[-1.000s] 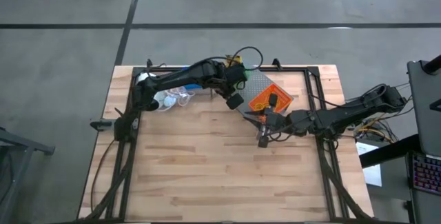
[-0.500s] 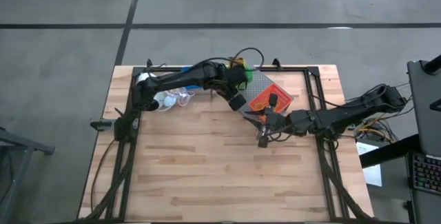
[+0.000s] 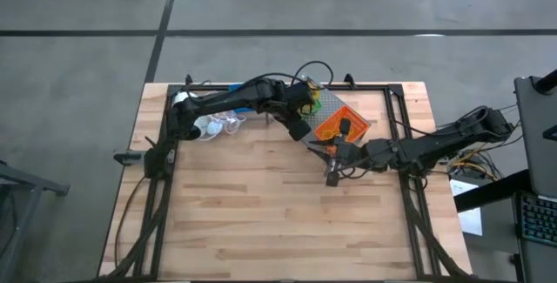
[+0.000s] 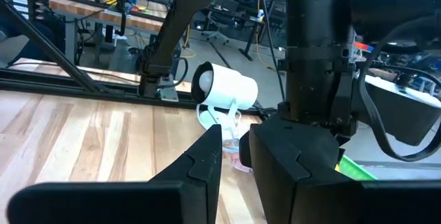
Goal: Pick & Place Office Desk Supplies
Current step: Put the green bin on the shelf
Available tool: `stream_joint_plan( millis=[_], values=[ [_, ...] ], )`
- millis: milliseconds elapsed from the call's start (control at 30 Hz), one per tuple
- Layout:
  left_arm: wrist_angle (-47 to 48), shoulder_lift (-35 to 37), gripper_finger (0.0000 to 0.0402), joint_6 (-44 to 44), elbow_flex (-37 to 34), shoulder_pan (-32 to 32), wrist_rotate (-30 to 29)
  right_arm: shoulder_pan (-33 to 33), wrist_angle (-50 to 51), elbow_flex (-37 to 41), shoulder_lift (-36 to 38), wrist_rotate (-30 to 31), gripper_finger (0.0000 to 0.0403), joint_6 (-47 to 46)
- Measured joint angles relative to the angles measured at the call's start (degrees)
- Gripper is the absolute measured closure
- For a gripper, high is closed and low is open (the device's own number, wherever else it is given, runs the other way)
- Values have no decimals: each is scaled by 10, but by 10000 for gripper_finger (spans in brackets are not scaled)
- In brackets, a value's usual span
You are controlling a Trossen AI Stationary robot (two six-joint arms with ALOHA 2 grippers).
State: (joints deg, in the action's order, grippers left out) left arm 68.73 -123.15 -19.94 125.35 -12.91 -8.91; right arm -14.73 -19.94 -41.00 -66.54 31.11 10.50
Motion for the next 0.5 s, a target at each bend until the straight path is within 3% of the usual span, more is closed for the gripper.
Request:
stream_joint_plan(
  millis=[500],
  values=[
    [36,6,304,-1,61,0,-2,0,0,0,0,0,327,0]
  ],
)
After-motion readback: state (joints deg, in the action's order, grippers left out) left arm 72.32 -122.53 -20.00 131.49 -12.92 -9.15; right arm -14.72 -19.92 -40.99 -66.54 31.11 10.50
